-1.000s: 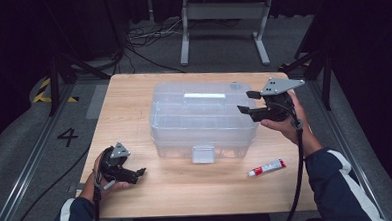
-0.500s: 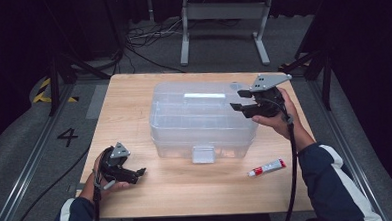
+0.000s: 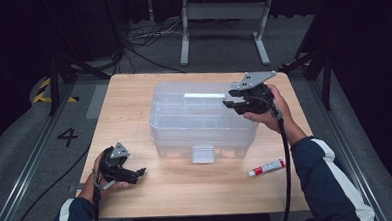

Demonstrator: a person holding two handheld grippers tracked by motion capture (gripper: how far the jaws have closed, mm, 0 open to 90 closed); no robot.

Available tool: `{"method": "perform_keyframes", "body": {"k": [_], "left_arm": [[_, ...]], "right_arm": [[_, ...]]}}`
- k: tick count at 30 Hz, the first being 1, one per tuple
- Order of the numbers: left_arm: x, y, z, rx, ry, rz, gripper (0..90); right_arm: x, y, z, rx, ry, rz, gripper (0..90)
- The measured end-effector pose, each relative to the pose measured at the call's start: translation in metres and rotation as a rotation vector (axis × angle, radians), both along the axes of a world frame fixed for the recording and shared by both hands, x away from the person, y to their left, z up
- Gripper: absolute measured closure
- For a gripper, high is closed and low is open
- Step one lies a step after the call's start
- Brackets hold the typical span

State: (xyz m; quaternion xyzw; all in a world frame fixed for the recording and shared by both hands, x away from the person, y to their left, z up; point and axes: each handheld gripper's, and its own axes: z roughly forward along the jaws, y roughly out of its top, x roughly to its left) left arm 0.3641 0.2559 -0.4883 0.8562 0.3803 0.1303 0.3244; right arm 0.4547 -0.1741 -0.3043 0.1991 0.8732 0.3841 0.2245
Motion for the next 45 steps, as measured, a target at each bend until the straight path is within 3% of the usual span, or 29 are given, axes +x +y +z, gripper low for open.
{"method": "perform_keyframes", "body": {"k": [11, 14, 18, 45], "left_arm": [[0.001, 0.001, 0.0, 0.004, -0.002, -0.009, 0.6], [0.002, 0.001, 0.0, -0.001, 0.0, -0.024, 0.6], [0.003, 0.0, 0.0, 0.002, -0.003, -0.028, 0.6], [0.004, 0.001, 0.0, 0.002, -0.007, -0.045, 1.4]], "right_arm": [[0.003, 0.017, -0.001, -0.006, 0.02, 0.012, 73.7], [0.004, 0.017, 0.0, -0.014, 0.018, 0.019, 74.5], [0.007, 0.014, 0.0, 0.011, 0.039, 0.033, 75.3], [0.007, 0.015, 0.002, 0.013, 0.057, 0.018, 75.4]]}}
